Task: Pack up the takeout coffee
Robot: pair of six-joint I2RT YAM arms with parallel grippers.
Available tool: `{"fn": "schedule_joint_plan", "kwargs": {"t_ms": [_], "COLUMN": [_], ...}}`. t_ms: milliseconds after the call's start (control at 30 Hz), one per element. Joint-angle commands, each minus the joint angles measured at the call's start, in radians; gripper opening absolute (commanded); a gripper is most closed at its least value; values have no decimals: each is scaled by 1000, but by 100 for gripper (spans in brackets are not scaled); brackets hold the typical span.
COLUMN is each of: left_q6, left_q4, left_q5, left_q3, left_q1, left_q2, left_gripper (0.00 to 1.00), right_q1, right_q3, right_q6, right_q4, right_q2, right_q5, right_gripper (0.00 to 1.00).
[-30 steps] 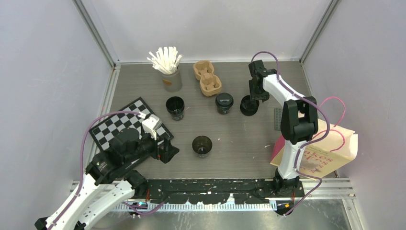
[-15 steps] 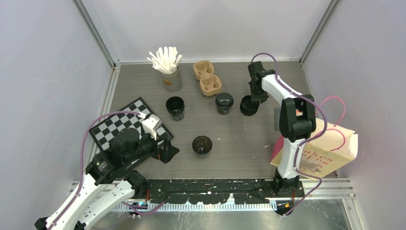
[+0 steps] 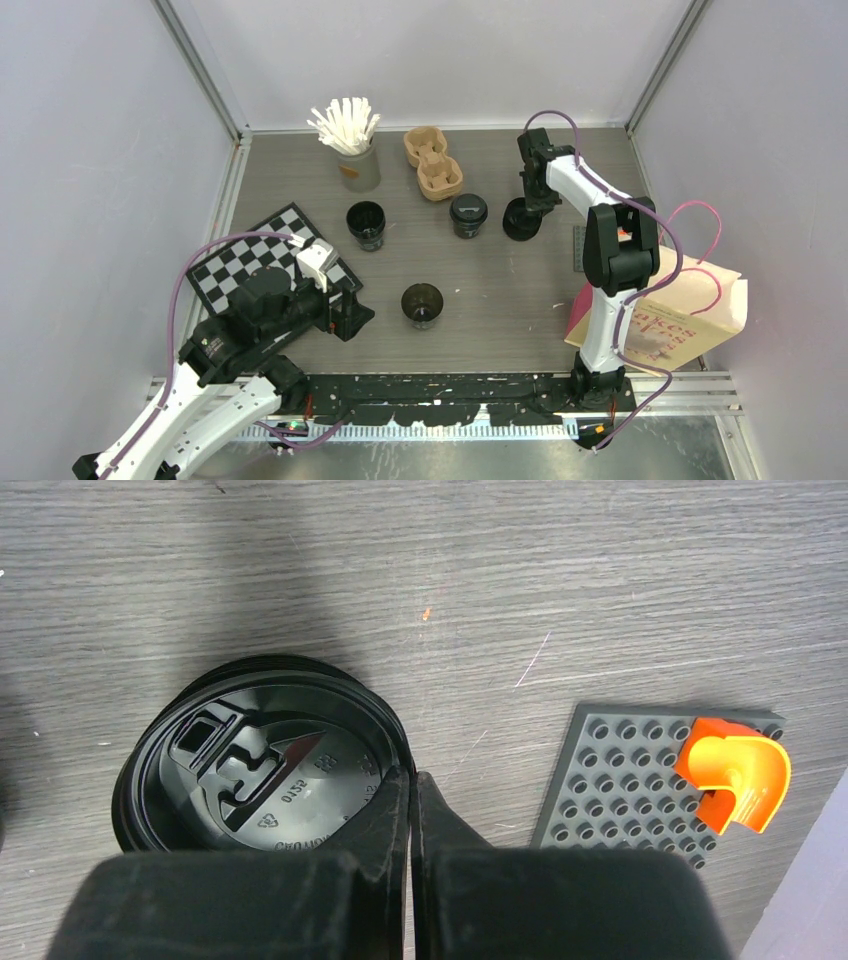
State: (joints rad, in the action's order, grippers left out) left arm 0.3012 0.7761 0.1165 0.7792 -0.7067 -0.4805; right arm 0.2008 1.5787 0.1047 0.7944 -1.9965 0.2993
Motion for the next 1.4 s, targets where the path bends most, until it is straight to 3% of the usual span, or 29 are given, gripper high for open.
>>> {"fn": "schedule_joint_plan", "kwargs": {"t_ms": [0, 900, 1367], "left_q6": [-22, -22, -19], "left_q4": [-33, -34, -28], "left_q5": [12, 13, -10], "left_q3": [-3, -3, -1], "left_q1": [-2, -2, -2], "left_q2": [-4, -6, -15], "left_gripper": [100, 100, 100], "right_q1": [-2, 13, 76], "right_q3": [43, 109, 105], "right_q6": [1, 41, 93], "right_q4": [5, 101, 201], "right_q2": [51, 114, 278], "right_q5": [34, 118, 156], "right_gripper": [0, 0, 0]}}
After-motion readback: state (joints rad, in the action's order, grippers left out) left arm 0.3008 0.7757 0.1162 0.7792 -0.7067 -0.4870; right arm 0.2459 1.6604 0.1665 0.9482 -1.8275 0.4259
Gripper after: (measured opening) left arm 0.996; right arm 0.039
